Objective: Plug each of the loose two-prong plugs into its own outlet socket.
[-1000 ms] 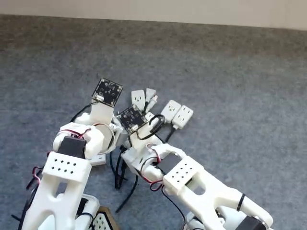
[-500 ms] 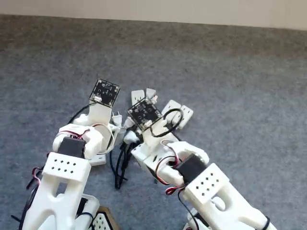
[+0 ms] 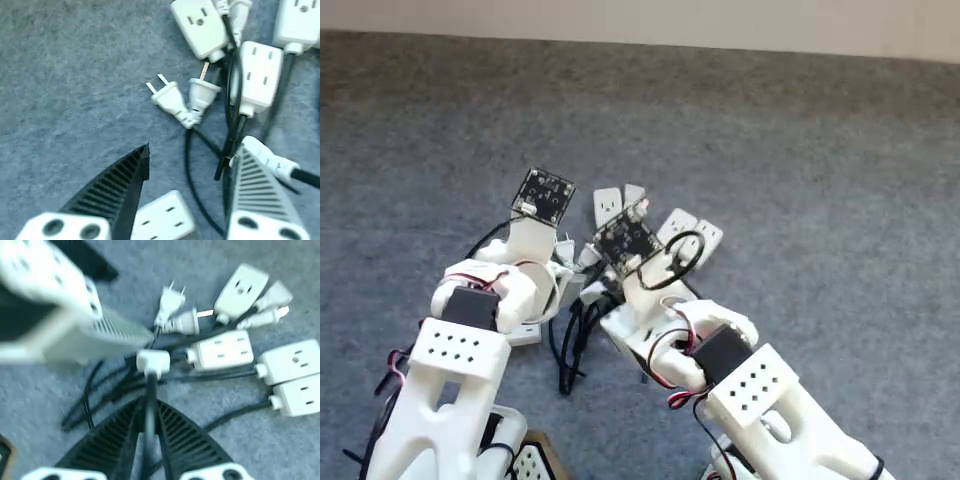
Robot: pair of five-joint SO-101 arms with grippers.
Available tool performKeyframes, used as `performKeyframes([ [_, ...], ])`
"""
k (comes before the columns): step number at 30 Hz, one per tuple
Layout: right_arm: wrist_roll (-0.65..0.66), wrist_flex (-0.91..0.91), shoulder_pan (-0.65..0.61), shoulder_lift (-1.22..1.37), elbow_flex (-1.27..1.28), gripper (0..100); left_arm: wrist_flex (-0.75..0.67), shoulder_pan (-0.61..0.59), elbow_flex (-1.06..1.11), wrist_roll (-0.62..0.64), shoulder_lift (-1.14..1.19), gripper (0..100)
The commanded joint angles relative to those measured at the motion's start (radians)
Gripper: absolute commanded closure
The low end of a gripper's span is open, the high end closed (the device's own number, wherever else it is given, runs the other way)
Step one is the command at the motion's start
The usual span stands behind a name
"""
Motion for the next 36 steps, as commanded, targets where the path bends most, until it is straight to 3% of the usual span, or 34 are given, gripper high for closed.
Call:
performKeyframes([
  [1,0.115,0.047,0.081,-0.027,0.074,99.3,-0.021,-0.125,-0.062,0.005,-0.002,74],
  [7,0.364,0.157,0.317,-0.027,0.113,99.3,-0.023,-0.133,-0.065,0.006,-0.001,74],
  [13,0.671,0.323,0.369,-0.028,0.111,99.3,-0.023,-0.133,-0.062,0.006,-0.001,74],
  [17,0.689,0.326,0.332,-0.028,0.110,97.5,-0.023,-0.134,-0.061,0.006,-0.001,74],
  [25,0.681,0.262,0.099,-0.025,0.110,68.9,-0.089,-0.160,-0.012,0.006,0.001,74],
  [31,0.647,0.166,0.062,-0.007,0.120,69.2,-0.094,-0.193,-0.013,0.006,0.001,74],
  [36,0.609,0.018,0.041,0.226,0.111,69.2,-0.094,-0.196,-0.013,0.006,0.001,74],
])
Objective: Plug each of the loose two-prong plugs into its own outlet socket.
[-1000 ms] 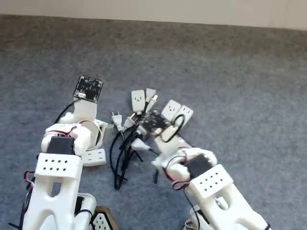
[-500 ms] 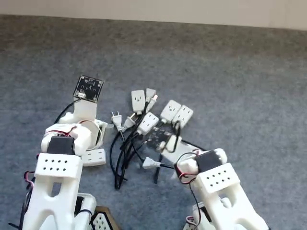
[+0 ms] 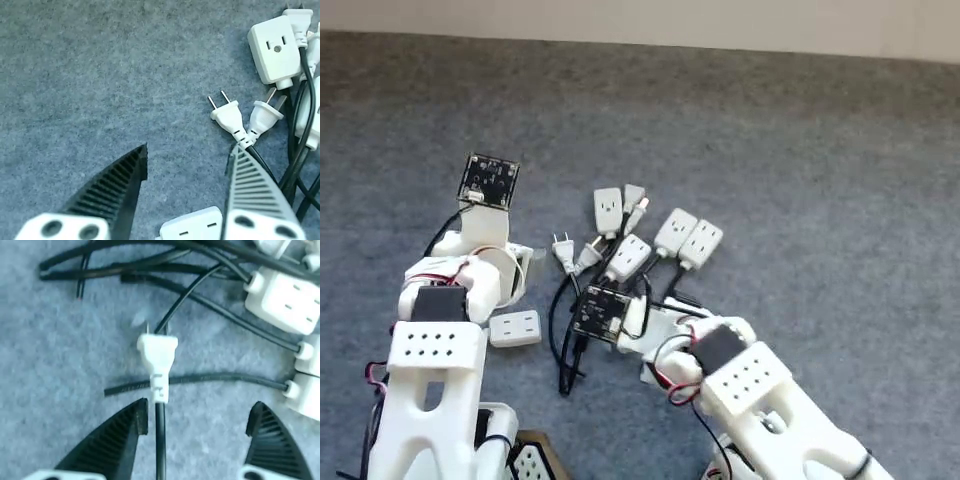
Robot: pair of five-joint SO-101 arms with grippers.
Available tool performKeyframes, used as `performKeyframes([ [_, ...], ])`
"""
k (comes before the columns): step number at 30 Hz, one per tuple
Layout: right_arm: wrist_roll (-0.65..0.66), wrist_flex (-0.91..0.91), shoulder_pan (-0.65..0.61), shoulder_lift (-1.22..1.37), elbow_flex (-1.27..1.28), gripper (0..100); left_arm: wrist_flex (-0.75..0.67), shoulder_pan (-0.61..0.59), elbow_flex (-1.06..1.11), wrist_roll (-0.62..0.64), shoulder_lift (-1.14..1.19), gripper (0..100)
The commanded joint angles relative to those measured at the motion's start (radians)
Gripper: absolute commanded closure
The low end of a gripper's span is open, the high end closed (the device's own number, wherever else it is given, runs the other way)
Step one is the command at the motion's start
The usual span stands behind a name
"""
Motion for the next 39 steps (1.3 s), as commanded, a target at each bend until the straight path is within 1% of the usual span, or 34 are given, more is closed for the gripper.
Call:
performKeyframes([
  [1,-0.028,-0.150,-0.027,0.242,-0.016,69.2,-0.017,-0.015,-0.007,0.006,-0.001,74],
  [5,-0.068,-0.254,-0.059,0.423,-0.047,69.2,-0.017,-0.015,-0.002,0.006,-0.001,74],
  [8,-0.071,-0.260,-0.099,0.476,-0.085,69.2,-0.017,-0.015,-0.002,0.006,-0.001,74],
  [10,-0.107,-0.257,-0.111,0.473,-0.107,69.2,-0.017,-0.015,-0.002,0.005,-0.001,74],
  [18,-0.104,-0.035,-0.110,0.400,-0.248,69.2,-0.017,-0.015,-0.002,0.005,-0.001,74],
  [24,-0.103,-0.030,-0.110,0.400,-0.268,69.7,-0.014,-0.015,-0.001,0.005,-0.001,74],
  [26,-0.101,-0.025,-0.110,0.400,-0.257,74.4,-0.014,-0.015,-0.001,0.005,-0.001,74],
  [30,-0.069,-0.027,-0.108,0.400,-0.231,91.3,-0.011,-0.015,-0.001,0.005,-0.001,74],
  [32,-0.066,-0.030,-0.096,0.400,-0.231,97.4,-0.011,-0.015,-0.001,0.005,-0.001,74],
  [33,-0.066,-0.030,-0.087,0.400,-0.232,98.8,-0.011,-0.015,-0.001,0.005,-0.001,74],
  [39,-0.060,-0.028,-0.019,0.400,-0.231,99.2,-0.011,-0.012,-0.001,0.005,-0.001,74],
])
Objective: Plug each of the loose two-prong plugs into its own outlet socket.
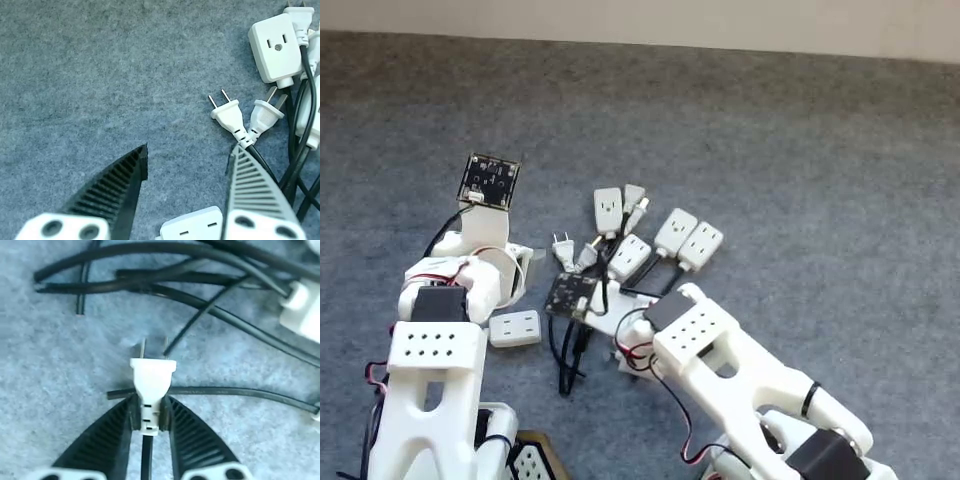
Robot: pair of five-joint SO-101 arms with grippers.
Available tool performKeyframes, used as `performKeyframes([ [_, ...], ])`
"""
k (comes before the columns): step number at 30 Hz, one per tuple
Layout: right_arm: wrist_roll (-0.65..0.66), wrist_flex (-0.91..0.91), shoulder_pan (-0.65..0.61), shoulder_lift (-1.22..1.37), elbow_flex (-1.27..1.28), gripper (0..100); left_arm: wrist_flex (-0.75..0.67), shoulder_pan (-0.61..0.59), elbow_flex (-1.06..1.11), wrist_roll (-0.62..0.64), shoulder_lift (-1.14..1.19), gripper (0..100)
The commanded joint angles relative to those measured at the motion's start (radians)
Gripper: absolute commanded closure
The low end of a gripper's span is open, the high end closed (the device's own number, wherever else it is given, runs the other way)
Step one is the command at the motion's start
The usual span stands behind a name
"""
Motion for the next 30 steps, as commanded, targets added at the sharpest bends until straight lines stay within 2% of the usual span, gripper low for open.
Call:
performKeyframes([
  [1,0.021,0.008,0.053,-0.042,-0.007,99.2,-0.011,-0.010,-0.004,0.005,-0.001,74],
  [8,0.147,0.047,0.058,0.022,0.038,98.8,-0.011,-0.010,-0.004,0.005,-0.001,74],
  [17,0.150,0.047,0.056,0.145,-0.053,98.5,-0.011,-0.010,-0.004,0.005,-0.001,74],
  [23,0.153,0.048,0.058,0.148,-0.045,88.7,-0.011,-0.010,-0.004,0.005,-0.001,74],
  [30,0.153,0.048,0.059,0.143,-0.044,88.6,-0.011,-0.012,-0.004,0.006,-0.001,74],
])
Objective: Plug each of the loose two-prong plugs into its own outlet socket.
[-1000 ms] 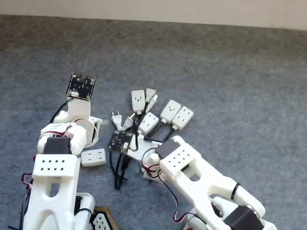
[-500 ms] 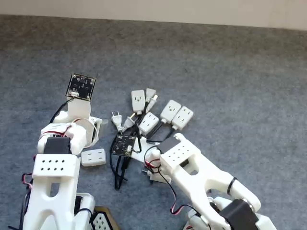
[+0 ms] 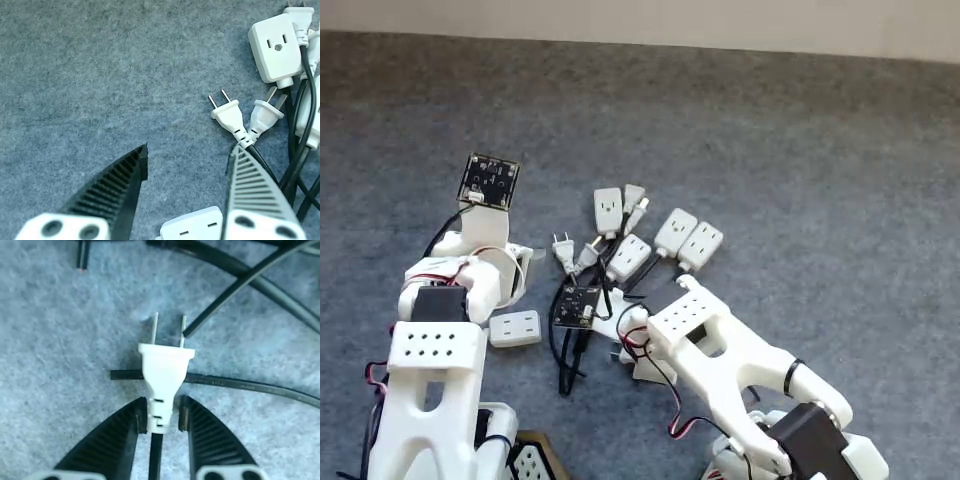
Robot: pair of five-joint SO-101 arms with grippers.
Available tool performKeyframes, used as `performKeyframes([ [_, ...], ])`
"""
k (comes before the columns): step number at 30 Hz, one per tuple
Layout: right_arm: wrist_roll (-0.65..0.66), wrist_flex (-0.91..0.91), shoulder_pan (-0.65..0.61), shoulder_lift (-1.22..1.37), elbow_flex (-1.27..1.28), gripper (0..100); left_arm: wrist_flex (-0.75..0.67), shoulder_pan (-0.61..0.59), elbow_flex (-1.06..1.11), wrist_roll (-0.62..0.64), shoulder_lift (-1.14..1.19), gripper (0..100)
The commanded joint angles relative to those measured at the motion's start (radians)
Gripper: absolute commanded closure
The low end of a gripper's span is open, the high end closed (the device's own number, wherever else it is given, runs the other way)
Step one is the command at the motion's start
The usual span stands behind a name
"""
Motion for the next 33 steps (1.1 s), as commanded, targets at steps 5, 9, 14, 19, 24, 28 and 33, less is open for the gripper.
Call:
performKeyframes([
  [5,0.008,0.007,0.012,-0.016,-0.028,88.6,-0.011,-0.010,-0.004,0.006,-0.001,74],
  [9,0.006,0.059,0.008,-0.016,-0.096,88.6,-0.011,-0.010,-0.004,0.006,-0.001,74],
  [14,0.005,0.171,0.010,-0.016,-0.222,88.6,-0.011,-0.010,-0.004,0.005,-0.001,74],
  [19,0.005,0.176,0.005,-0.008,-0.257,88.6,-0.011,-0.010,-0.004,0.005,-0.001,74],
  [24,0.006,0.176,0.005,-0.007,-0.255,88.6,-0.011,-0.010,-0.004,0.005,-0.001,74],
  [28,0.018,0.177,0.005,-0.004,-0.254,88.2,-0.011,-0.010,-0.004,0.005,-0.001,74],
  [33,0.078,0.168,0.035,-0.002,-0.254,85.2,-0.011,-0.010,-0.004,0.005,-0.001,74],
])
